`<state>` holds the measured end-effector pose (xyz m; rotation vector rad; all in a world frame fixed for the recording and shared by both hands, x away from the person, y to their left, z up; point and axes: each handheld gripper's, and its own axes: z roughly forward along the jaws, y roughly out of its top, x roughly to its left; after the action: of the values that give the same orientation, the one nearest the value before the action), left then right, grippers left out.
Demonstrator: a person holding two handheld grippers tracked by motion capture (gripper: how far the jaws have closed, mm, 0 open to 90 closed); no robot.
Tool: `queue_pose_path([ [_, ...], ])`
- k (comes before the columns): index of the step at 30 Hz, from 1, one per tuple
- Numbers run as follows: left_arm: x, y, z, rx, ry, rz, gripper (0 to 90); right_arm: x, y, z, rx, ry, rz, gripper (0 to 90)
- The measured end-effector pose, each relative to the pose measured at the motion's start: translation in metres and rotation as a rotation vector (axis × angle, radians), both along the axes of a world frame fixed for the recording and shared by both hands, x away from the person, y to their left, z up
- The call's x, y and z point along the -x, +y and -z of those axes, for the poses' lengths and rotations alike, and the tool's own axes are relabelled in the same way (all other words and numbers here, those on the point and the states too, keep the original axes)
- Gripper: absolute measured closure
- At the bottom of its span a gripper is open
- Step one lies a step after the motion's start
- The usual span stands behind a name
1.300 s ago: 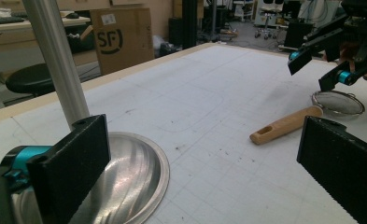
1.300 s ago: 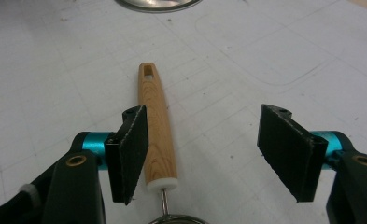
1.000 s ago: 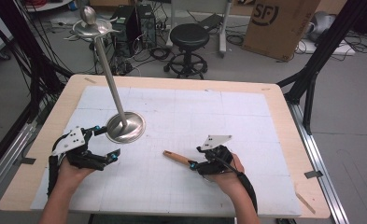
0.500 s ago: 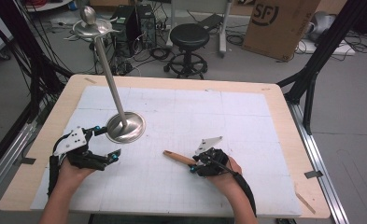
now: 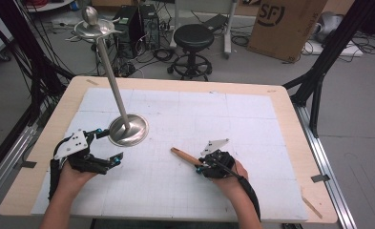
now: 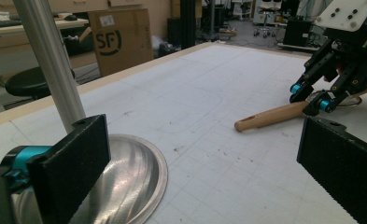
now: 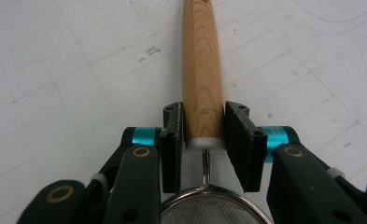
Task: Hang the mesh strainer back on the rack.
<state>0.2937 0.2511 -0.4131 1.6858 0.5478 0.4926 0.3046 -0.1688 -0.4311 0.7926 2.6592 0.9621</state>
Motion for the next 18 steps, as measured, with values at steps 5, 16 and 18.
queue_pose_path([
  [5, 0.000, 0.000, 0.000, 0.000, 0.000, -0.001, 3.2, -0.001, 0.003, 0.000, 0.006, 0.016, -0.011, 63.4],
  [16, 0.002, 0.002, -0.002, -0.001, -0.002, -0.004, 3.2, -0.004, 0.010, -0.004, 0.062, 0.064, -0.009, 62.6],
  [18, 0.002, 0.003, -0.002, -0.001, -0.002, -0.005, 3.2, -0.006, 0.011, -0.005, 0.073, 0.075, -0.014, 63.1],
])
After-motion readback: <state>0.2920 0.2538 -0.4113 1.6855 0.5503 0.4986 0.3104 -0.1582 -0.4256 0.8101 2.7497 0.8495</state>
